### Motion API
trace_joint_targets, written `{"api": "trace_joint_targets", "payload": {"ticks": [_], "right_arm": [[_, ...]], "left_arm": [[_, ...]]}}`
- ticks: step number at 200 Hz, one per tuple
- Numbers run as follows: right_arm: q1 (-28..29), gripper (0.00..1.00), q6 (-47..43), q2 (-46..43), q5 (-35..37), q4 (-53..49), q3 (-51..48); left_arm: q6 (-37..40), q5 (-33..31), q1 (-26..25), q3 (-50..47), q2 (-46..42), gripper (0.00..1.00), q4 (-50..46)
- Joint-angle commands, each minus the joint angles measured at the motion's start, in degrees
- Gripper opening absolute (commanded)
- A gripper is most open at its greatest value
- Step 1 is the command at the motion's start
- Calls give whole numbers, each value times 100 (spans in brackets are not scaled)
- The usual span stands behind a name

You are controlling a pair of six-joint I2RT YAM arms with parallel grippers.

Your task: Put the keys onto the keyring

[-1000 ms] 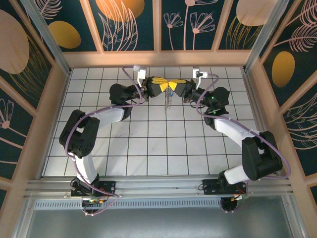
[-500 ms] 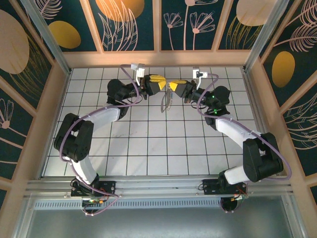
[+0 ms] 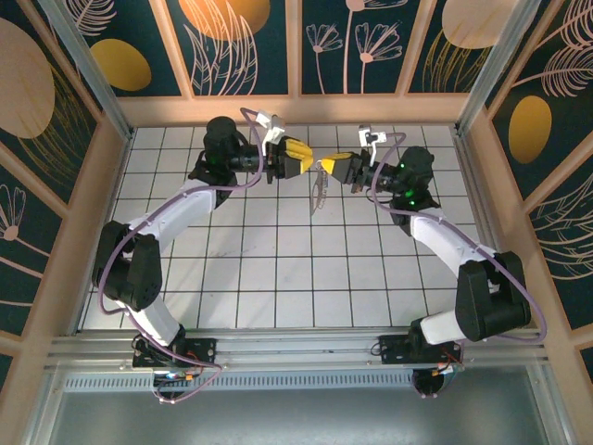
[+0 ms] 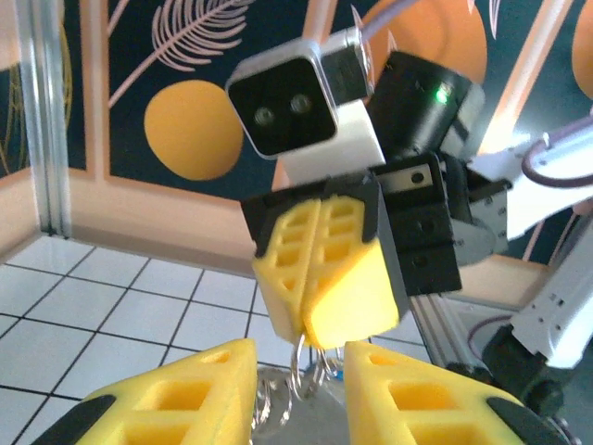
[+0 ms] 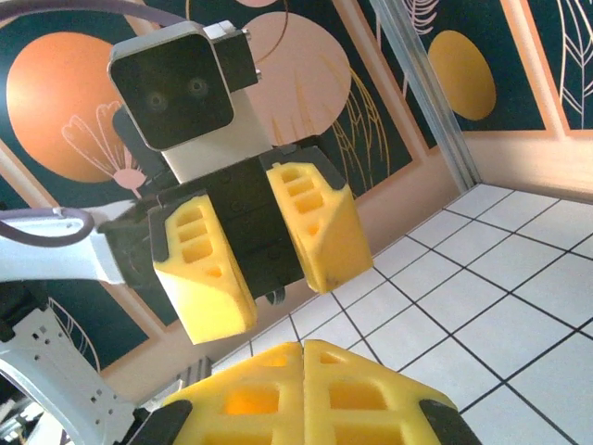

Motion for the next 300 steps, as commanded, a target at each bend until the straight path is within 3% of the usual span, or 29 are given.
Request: {"api": "trace_joint_targets", "payload": {"ticks": [1,62,240,300], "right_arm": [[-81,0,-589,-142,-516,-605,364],[-102,0,-896,30,-878,-1074,652],[62,0,-782,356,-803,-903,751],[73,0,-859,358,-764,-999,766]], "left_arm": [[664,476,45,346,147,31,-875],[951,728,45,603,389,33,-1386],[759,1037,-35,664,495,33,-1099],[737,1115,-85,744,603,19,-1088]]}}
